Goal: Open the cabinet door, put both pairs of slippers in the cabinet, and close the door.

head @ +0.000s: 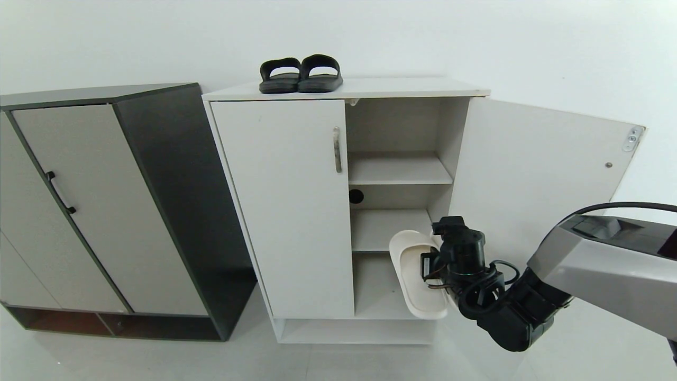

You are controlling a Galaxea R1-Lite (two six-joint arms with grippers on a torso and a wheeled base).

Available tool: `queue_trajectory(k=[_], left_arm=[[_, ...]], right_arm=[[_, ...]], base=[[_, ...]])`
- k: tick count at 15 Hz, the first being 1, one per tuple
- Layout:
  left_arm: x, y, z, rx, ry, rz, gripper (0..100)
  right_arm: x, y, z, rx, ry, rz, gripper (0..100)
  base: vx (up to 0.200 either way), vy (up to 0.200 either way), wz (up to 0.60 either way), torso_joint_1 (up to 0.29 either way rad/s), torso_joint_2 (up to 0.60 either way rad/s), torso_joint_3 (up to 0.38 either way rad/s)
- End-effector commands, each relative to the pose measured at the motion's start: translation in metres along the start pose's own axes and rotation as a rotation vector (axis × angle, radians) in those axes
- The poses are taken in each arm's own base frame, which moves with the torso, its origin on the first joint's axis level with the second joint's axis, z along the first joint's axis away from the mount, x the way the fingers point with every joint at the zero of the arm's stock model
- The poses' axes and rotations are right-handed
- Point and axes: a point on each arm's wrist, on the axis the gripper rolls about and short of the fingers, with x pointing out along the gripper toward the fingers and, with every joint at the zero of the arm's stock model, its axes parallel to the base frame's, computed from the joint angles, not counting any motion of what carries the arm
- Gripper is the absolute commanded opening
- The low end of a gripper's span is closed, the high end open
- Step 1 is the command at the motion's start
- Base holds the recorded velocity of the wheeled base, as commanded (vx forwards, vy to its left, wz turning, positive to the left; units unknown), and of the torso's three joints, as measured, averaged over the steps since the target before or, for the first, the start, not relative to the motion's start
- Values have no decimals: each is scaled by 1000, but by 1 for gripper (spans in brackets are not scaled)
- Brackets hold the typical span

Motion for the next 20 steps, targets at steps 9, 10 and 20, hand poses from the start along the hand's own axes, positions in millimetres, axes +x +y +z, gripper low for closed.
queue_trajectory(k=[9,10,20], left_arm=[[0,0,0,3,1,2,0],[0,0,0,3,1,2,0],[0,0,0,6,2,0,0]], right_arm=[[-10,20,3,5,-30,71,0],[-11,24,5,3,-37,81,0],[22,54,-33,-51,12,103,0]], base=[[0,0,0,0,0,0],[0,0,0,0,0,0],[0,0,0,0,1,-39]])
